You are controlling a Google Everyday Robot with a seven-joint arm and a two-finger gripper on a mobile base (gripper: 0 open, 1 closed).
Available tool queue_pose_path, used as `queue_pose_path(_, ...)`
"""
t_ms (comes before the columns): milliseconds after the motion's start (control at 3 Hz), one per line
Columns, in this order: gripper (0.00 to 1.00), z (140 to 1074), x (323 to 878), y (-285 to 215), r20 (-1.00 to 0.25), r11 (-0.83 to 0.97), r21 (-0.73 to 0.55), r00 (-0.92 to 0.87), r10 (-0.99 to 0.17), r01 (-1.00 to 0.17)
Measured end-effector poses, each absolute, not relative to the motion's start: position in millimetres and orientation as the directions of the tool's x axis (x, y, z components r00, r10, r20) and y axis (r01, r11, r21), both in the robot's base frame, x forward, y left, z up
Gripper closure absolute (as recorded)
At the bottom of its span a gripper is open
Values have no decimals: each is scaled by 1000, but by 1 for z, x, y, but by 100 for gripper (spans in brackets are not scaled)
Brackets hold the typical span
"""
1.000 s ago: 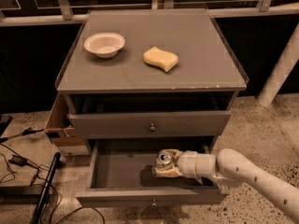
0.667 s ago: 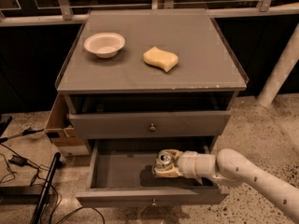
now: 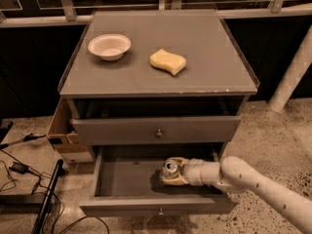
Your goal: Place 7up can into middle drawer
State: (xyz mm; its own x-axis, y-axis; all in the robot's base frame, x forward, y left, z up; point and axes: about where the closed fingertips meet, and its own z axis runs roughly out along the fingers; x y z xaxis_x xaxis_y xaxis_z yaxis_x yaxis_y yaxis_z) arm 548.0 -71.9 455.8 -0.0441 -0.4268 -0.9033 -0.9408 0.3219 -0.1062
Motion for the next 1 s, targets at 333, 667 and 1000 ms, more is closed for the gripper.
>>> queue_pose_path(333,100,438,556,-70,-899,307,-120,-28,-436,-944)
queue_pose_path(667,100,421,563,-67,-894,294,-119,-26,-448,-948)
queue_pose_path(1000,100,407,570,-61,-885,273,-123,-19,-466,-954)
